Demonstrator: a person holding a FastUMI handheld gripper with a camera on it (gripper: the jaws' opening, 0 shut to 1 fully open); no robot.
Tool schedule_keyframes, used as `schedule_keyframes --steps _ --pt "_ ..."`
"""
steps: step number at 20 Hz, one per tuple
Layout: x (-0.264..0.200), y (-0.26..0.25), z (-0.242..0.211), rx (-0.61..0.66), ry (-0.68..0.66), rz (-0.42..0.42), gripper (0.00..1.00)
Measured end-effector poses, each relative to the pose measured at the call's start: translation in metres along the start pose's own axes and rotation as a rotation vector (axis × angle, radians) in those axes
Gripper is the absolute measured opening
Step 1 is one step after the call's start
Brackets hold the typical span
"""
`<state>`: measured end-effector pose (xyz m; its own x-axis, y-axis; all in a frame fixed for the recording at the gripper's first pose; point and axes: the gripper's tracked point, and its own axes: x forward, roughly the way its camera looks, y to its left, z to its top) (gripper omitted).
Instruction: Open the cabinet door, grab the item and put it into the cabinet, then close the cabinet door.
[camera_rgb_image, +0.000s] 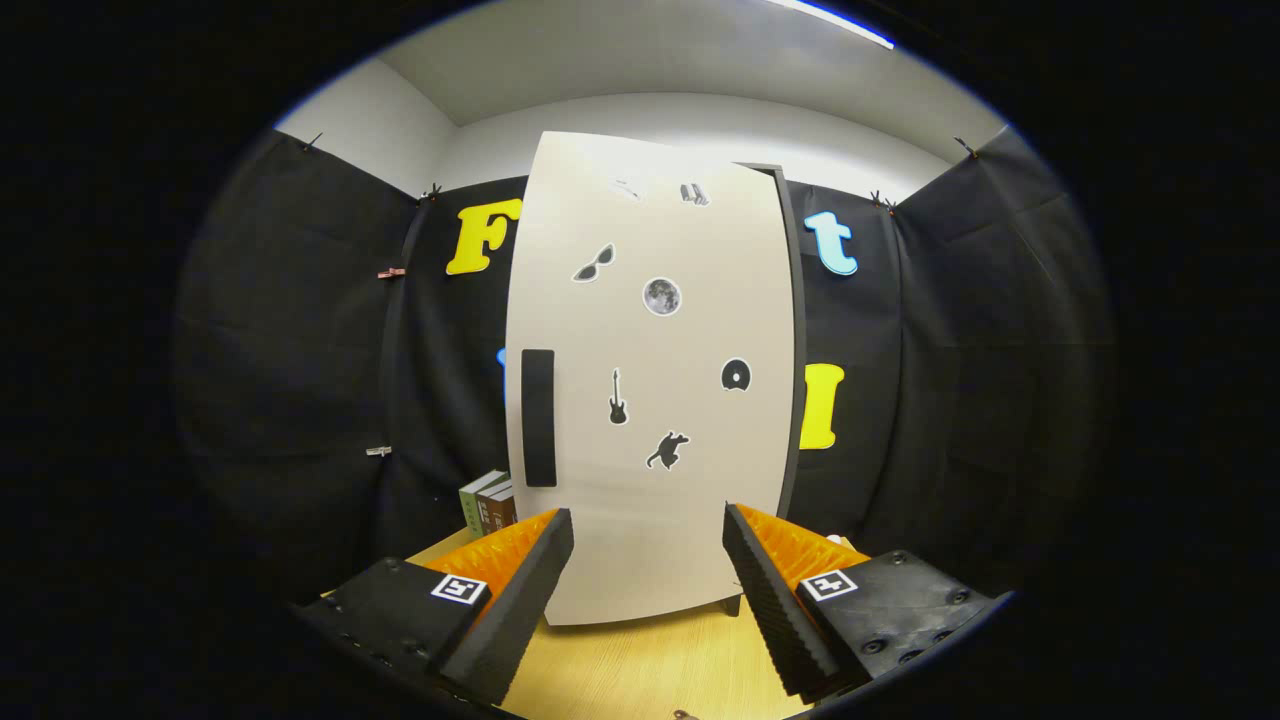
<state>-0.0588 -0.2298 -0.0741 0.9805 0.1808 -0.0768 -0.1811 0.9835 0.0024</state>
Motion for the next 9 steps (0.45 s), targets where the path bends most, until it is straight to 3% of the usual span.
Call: schedule_keyframes --steps 9 --pt "-0.0034 -0.0069 -0.0017 -0.011 0.005 -0.036 0.98"
